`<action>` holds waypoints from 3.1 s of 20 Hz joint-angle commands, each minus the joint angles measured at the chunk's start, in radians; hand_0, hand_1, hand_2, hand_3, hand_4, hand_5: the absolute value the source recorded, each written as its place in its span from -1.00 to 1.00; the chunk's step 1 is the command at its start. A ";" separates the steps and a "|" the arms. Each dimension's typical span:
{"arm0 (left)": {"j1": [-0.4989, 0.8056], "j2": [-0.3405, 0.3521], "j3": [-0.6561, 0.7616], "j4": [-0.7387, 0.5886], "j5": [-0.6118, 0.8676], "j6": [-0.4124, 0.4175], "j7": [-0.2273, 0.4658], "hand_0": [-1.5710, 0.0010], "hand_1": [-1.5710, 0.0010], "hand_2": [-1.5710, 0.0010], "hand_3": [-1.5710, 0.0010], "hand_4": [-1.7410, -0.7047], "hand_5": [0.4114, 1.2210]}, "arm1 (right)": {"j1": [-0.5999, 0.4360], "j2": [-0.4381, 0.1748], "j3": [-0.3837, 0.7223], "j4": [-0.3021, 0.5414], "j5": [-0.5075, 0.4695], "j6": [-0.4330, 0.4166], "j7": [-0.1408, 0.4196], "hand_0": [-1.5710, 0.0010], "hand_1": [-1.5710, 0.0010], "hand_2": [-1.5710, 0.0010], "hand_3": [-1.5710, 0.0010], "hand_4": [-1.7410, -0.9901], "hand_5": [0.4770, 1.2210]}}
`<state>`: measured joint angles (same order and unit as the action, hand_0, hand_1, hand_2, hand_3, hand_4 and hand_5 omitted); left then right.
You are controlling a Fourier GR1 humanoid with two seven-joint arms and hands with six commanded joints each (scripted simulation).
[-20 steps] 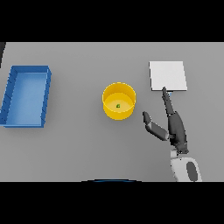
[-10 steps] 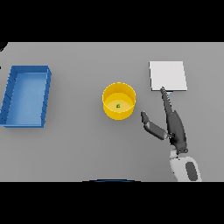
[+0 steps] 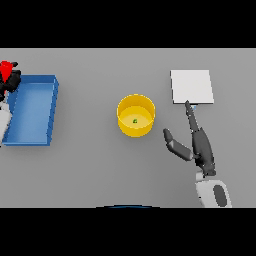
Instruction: Pick up the red beaker and tilt it to pour out 1 green nut into yellow bowl. Pick up the yellow bowl and place it on the metallic measuring scale.
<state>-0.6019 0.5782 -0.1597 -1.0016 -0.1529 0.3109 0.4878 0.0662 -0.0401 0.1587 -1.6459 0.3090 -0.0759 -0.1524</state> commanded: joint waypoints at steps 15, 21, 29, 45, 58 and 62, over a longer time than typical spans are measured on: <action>0.164 0.036 -0.058 -0.194 -0.012 -0.060 0.091 0.02 0.19 0.17 0.22 0.58 -0.34 | 0.020 0.007 0.002 -0.012 -0.002 -0.007 -0.019 1.00 1.00 1.00 1.00 0.96 -0.58; 0.139 0.038 -0.085 -0.130 -0.032 -0.105 0.047 0.74 0.79 0.78 0.79 0.81 -0.40 | 0.021 0.000 0.010 -0.026 0.008 0.000 -0.018 1.00 1.00 1.00 1.00 0.93 -0.56; 0.135 0.030 -0.086 -0.147 -0.036 -0.081 -0.003 0.96 0.96 0.96 0.97 0.92 -0.38 | -0.162 -0.201 0.080 0.025 0.147 0.168 0.091 1.00 1.00 1.00 1.00 0.78 -0.46; 0.149 0.051 -0.084 -0.144 -0.031 -0.092 -0.017 1.00 1.00 1.00 1.00 0.92 -0.27 | -0.635 -0.383 0.444 0.319 0.534 0.449 -0.041 1.00 1.00 1.00 1.00 0.40 -0.35; 0.156 0.069 -0.076 -0.147 -0.024 -0.099 -0.025 1.00 1.00 1.00 1.00 0.93 -0.29 | -0.799 -0.284 0.542 0.538 0.583 0.541 -0.042 1.00 1.00 1.00 1.00 0.27 -0.30; 0.156 0.066 -0.076 -0.143 -0.026 -0.096 -0.028 1.00 1.00 1.00 1.00 0.92 -0.29 | -0.808 -0.259 0.551 0.590 0.580 0.568 -0.031 1.00 1.00 0.99 0.96 0.22 -0.27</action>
<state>-0.4466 0.6437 -0.2362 -1.1446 -0.1786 0.2150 0.4605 -0.7415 -0.2988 0.7101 -1.0559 0.8893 0.4918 -0.1831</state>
